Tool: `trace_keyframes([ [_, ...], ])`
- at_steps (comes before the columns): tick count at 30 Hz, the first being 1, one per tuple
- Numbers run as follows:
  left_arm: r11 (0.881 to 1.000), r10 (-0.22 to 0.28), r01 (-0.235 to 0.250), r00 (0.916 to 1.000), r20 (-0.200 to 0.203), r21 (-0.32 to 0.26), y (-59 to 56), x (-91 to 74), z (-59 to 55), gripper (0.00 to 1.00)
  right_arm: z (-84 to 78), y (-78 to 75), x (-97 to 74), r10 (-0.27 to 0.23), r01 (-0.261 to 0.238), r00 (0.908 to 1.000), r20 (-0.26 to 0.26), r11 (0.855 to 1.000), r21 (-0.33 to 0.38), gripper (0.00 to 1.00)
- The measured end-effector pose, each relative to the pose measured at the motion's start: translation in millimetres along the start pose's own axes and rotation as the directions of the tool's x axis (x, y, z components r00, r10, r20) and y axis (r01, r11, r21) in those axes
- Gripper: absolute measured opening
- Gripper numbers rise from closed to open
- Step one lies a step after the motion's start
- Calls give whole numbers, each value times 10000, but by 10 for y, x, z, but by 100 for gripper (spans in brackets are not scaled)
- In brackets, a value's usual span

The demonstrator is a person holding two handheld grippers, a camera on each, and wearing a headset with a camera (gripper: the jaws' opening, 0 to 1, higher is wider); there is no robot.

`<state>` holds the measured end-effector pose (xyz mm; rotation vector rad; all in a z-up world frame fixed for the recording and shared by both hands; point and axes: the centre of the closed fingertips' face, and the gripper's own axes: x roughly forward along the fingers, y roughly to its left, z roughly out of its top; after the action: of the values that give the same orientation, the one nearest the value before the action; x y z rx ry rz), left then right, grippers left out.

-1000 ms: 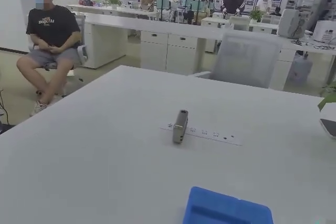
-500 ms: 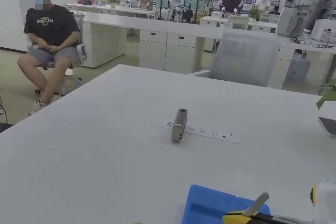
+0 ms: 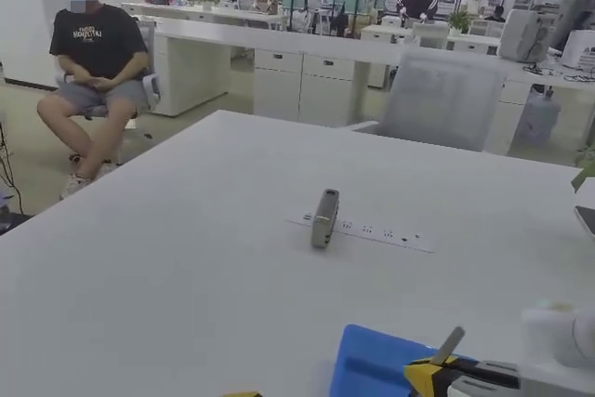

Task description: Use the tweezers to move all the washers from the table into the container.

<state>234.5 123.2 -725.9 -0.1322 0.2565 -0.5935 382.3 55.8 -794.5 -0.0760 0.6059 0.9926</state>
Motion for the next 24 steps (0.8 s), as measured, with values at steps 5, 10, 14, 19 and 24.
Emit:
trace_keyframes([
  [5,10000,-10,10,10000,-48,12,-2,3,-8,76,-103,-90,74,-241,216,9985,-489,9985,-507,3],
  [10,10000,-16,16,10000,-87,17,-3,6,-15,76,-161,-88,124,-260,199,9973,-685,9960,-877,3],
  [14,10000,-5,5,9999,-102,20,-4,7,-18,76,-183,-77,153,-260,157,9961,-844,9926,-1207,3],
  [19,10000,5,-5,9999,-114,23,-7,7,-20,75,-174,-2,152,-176,29,9960,-874,9863,-1650,3],
  [24,10000,13,-12,9999,-115,28,-4,9,-20,75,-168,16,150,-174,-52,9949,-993,9748,-2231,4],
])
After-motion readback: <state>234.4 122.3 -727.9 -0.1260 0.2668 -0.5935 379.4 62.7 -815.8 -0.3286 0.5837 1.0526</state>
